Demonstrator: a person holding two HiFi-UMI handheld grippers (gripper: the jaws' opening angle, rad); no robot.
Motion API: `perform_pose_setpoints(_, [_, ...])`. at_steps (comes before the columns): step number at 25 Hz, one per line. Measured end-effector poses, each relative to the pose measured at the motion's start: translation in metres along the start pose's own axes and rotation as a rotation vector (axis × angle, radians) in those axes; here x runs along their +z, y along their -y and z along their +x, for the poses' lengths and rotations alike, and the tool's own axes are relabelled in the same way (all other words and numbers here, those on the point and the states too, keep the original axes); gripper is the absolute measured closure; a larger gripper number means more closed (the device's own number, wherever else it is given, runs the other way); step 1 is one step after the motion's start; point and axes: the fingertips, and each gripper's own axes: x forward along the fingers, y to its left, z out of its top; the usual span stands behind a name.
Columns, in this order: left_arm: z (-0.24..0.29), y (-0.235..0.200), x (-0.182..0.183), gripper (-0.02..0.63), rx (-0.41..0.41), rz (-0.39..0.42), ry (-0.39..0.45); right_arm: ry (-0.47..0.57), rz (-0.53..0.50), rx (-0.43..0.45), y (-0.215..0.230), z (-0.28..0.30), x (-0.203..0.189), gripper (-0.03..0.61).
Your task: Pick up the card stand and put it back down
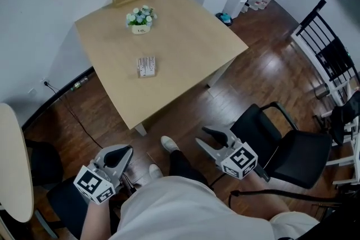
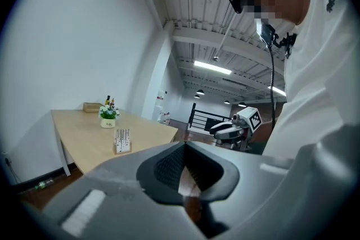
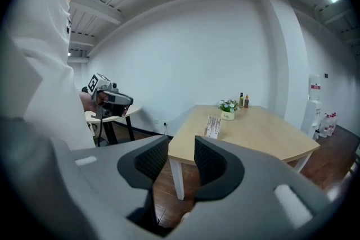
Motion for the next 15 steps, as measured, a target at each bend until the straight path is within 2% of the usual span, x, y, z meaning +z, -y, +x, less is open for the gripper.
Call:
perform_pose_setpoints(5, [-0.006, 0.012, -0.004, 0.612, -0.008, 0.023, 0.001, 0.015, -0.049, -0.013, -0.019, -0.017, 0.003, 0.433])
perform_pose_setpoints(15, [-0.009, 0.031, -0.005, 0.612, -0.027, 0.029, 0.029, 0.034, -0.049, -0.017, -0.040, -0.037, 0.006, 0.433])
